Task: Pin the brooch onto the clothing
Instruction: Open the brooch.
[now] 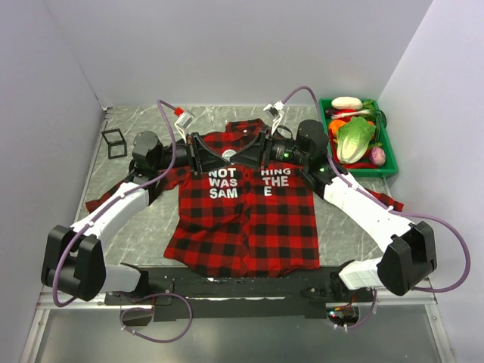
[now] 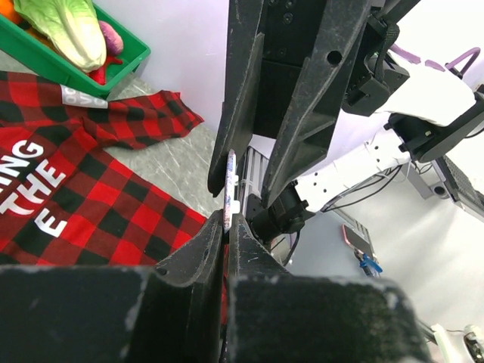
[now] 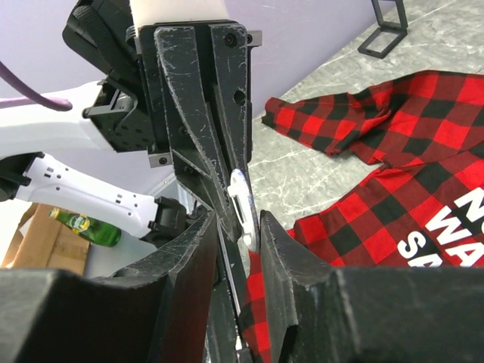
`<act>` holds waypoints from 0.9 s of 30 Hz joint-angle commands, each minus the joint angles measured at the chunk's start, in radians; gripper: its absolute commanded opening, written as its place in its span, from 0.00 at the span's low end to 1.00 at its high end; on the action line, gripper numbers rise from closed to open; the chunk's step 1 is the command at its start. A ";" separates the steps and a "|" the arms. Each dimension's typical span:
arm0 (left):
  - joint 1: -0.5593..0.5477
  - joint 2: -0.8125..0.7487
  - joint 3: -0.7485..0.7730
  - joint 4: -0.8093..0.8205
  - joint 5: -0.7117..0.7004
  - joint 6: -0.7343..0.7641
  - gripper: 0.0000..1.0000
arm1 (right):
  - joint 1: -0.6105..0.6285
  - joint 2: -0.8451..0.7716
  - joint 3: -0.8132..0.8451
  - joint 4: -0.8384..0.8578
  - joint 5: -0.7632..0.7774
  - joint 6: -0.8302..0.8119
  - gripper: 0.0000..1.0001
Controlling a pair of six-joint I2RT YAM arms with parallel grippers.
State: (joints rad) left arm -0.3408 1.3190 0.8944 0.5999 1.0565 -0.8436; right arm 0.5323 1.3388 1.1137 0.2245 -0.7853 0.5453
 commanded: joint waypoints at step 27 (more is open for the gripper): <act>-0.030 -0.050 0.061 -0.095 -0.019 0.129 0.01 | 0.011 -0.003 0.055 -0.074 0.032 -0.064 0.17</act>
State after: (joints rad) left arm -0.3531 1.2964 0.9081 0.5148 1.0466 -0.7593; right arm 0.5323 1.3392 1.1152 0.1989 -0.7742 0.5240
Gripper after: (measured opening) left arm 0.076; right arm 0.185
